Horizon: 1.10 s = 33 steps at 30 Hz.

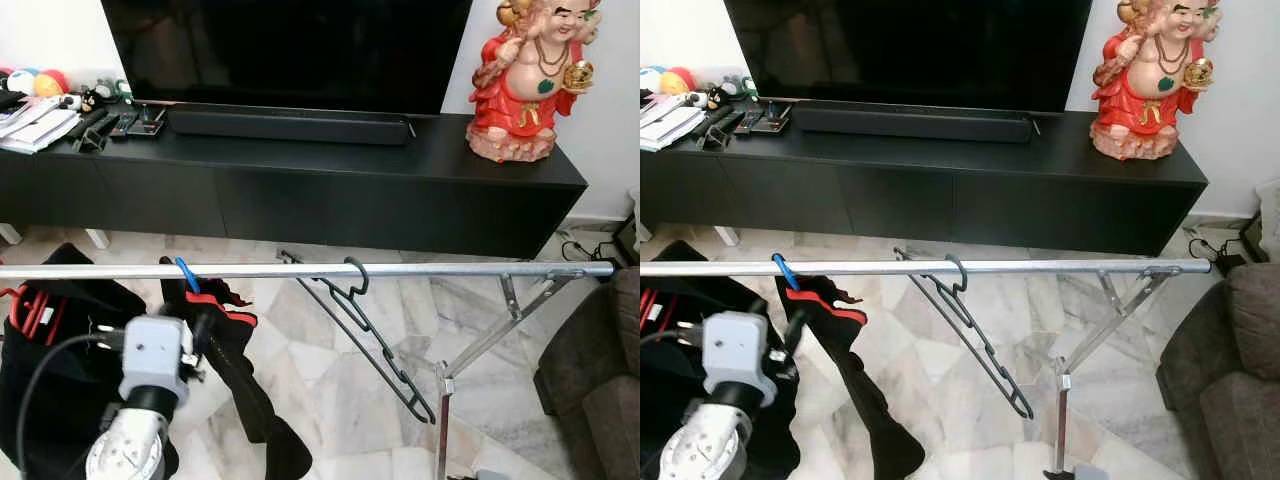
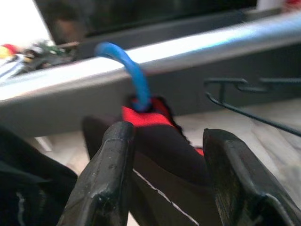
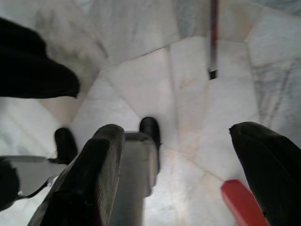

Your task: Hang hanger

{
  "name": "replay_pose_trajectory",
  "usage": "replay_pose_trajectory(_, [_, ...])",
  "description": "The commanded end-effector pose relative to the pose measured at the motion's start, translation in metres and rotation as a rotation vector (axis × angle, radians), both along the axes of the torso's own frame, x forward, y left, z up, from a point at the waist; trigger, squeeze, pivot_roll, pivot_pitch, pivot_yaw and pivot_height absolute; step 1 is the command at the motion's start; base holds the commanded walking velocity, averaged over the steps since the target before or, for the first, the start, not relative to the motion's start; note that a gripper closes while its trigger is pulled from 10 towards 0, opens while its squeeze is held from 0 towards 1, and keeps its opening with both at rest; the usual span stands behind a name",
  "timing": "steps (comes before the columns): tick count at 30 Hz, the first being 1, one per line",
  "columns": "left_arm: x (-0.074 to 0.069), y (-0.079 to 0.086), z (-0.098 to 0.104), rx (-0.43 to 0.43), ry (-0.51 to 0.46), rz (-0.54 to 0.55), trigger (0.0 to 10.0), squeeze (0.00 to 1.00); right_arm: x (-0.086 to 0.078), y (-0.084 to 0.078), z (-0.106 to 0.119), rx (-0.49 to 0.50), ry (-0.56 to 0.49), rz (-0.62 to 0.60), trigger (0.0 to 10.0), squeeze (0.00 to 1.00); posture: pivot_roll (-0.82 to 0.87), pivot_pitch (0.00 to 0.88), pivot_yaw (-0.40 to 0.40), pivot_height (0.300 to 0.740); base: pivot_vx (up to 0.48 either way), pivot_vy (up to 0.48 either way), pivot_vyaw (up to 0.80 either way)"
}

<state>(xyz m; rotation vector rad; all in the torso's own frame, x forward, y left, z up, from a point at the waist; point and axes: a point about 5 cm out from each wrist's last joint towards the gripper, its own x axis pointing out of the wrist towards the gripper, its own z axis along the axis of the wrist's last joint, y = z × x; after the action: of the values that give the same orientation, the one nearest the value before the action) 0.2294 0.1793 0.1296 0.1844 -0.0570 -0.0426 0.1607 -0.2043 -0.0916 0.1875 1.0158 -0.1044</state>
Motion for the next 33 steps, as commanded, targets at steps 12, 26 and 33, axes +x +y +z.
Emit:
replay_pose_trajectory(12, [-0.004, 0.004, -0.010, 0.039, 0.033, 0.012, 10.0, 0.00, -0.004, -0.001, -0.002, 0.005, 0.019, 0.000, 10.0, 0.00, 0.01, 0.141, -0.013, 0.740, 0.000, -0.262, 0.00])
replay_pose_trajectory(26, [-0.004, 0.011, -0.020, 0.039, 0.121, 0.070, 10.0, 0.00, -0.004, -0.001, -0.001, 0.001, 0.019, 0.023, 10.0, 0.00, 0.01, 0.142, -0.015, 0.740, 0.000, 0.000, 0.00])
replay_pose_trajectory(33, [-0.005, 0.015, -0.032, 0.077, 0.245, 0.109, 10.0, 0.00, -0.004, -0.001, -0.001, -0.001, 0.019, 0.035, 10.0, 0.00, 0.01, 0.142, -0.016, 0.740, 0.000, 0.000, 0.00])
